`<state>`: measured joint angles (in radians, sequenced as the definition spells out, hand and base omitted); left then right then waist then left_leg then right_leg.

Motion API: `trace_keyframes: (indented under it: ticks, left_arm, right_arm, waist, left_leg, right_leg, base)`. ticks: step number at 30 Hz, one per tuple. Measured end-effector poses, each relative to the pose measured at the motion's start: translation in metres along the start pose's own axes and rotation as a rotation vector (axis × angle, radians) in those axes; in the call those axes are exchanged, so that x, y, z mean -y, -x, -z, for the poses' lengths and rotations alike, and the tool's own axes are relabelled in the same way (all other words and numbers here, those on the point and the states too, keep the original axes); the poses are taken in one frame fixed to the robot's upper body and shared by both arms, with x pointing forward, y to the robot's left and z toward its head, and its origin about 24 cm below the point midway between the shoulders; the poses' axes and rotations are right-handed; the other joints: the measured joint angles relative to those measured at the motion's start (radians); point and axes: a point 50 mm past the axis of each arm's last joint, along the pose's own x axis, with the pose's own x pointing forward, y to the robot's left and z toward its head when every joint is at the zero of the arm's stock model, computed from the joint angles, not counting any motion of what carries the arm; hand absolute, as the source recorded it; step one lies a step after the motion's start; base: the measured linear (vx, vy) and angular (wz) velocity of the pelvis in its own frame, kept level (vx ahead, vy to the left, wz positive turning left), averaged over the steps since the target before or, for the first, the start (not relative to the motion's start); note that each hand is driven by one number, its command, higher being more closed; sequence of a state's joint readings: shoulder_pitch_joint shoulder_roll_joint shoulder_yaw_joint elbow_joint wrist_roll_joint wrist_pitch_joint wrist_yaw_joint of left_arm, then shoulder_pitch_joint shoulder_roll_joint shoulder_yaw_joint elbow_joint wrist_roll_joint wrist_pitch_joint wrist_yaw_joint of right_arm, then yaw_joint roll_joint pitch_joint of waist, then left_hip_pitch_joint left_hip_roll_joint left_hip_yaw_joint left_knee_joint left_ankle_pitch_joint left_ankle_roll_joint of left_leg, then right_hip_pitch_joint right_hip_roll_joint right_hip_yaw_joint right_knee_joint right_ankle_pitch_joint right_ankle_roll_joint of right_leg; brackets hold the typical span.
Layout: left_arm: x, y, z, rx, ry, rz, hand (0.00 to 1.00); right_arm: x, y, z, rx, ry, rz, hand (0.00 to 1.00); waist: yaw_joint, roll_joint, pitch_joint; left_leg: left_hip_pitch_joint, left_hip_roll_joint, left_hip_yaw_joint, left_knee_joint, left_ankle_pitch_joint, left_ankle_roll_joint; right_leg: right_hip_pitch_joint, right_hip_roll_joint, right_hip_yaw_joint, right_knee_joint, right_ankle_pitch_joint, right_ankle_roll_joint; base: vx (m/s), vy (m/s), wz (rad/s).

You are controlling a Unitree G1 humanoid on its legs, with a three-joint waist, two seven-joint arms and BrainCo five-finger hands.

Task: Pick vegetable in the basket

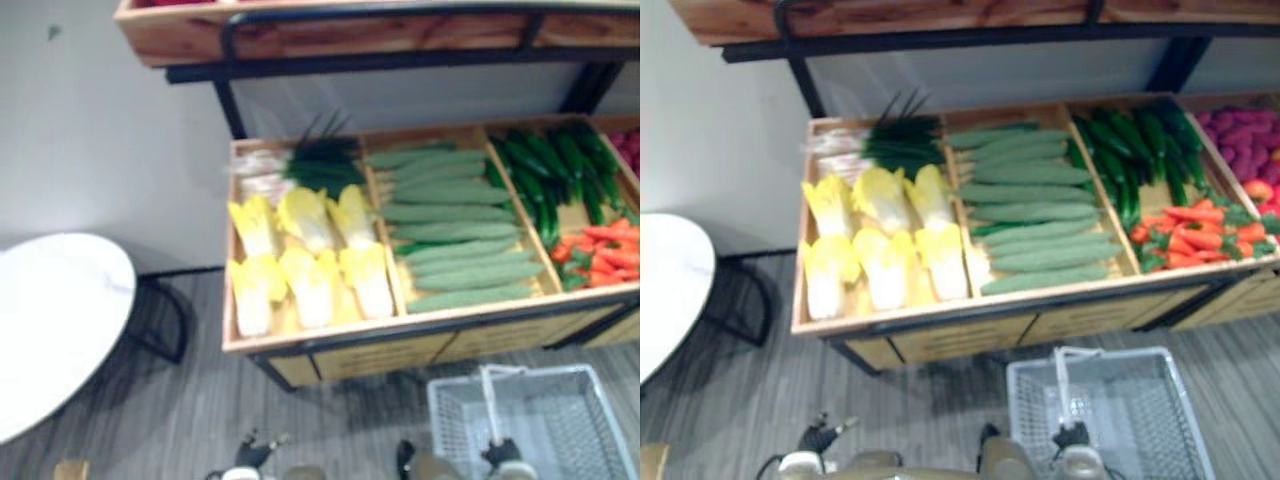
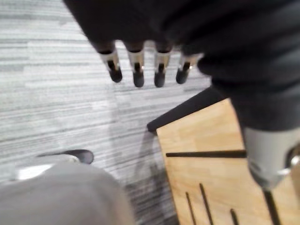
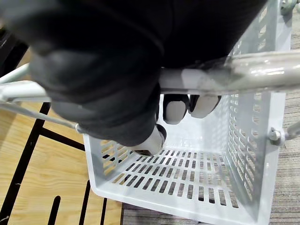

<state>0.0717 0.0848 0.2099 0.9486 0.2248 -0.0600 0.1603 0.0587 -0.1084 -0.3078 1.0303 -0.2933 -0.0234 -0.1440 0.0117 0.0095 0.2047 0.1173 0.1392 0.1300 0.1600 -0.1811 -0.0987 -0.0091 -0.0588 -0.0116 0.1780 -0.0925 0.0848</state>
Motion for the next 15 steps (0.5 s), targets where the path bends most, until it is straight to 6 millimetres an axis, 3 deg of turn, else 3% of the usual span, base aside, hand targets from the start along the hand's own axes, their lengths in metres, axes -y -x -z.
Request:
trace_keyframes:
  ticks: [3,5,7,9,13,15]
  left_arm:
    - [-0.029,-0.004,-0.039,0.151,0.117,-0.146,0.00]
    - [-0.054,-0.001,-0.083,0.323,0.151,-0.243,0.00]
    - [-0.085,0.014,-0.144,0.589,0.199,-0.353,0.00]
    - [-0.104,0.029,-0.177,0.746,0.275,-0.417,0.00]
    - [-0.123,0.052,-0.219,0.953,0.420,-0.435,0.00]
    - [-0.126,0.059,-0.232,1.008,0.402,-0.433,0.00]
  right_arm:
    - [0.005,0.001,0.007,-0.021,-0.019,0.017,1.00]
    - [0.006,0.004,0.018,-0.043,-0.031,0.023,1.00]
    - [0.008,0.010,0.034,-0.082,-0.052,0.041,1.00]
    - [0.011,0.013,0.044,-0.110,-0.056,0.053,1.00]
    - [0.017,0.021,0.067,-0.182,-0.094,0.078,1.00]
    - [0.018,0.023,0.072,-0.197,-0.103,0.080,1.00]
  waist:
    - [-0.011,0.008,-0.007]
    - [-0.012,0.011,-0.013]
    - [-0.016,0.016,-0.017]
    - [-0.027,0.022,-0.022]
    - [-0.044,0.032,-0.031]
    - [-0.050,0.031,-0.033]
  left_leg:
    - [0.026,-0.007,0.051,-0.054,0.024,0.004]
    - [0.025,-0.016,0.051,-0.097,0.051,0.007]
    - [0.027,-0.025,0.049,-0.144,0.081,0.009]
    - [0.032,-0.028,0.048,-0.163,0.091,0.011]
    - [0.064,-0.026,0.054,-0.184,0.097,0.010]
    - [0.073,-0.026,0.055,-0.191,0.100,0.009]
  right_leg:
    - [0.030,-0.007,-0.005,-0.049,0.023,0.006]
    - [0.032,-0.011,-0.010,-0.083,0.050,0.007]
    - [0.035,-0.016,-0.022,-0.116,0.071,0.007]
    - [0.041,-0.017,-0.031,-0.131,0.080,0.007]
    - [0.071,-0.013,-0.032,-0.152,0.091,0.005]
    - [0.080,-0.012,-0.032,-0.164,0.098,0.005]
  base:
    - [-0.03,0.028,0.06]
    - [-0.01,0.031,0.06]
    - [-0.03,0.005,0.08]
    - [-0.01,-0.007,0.05]
    - [0.00,-0.001,-0.01]
    - [0.00,0.000,0.00]
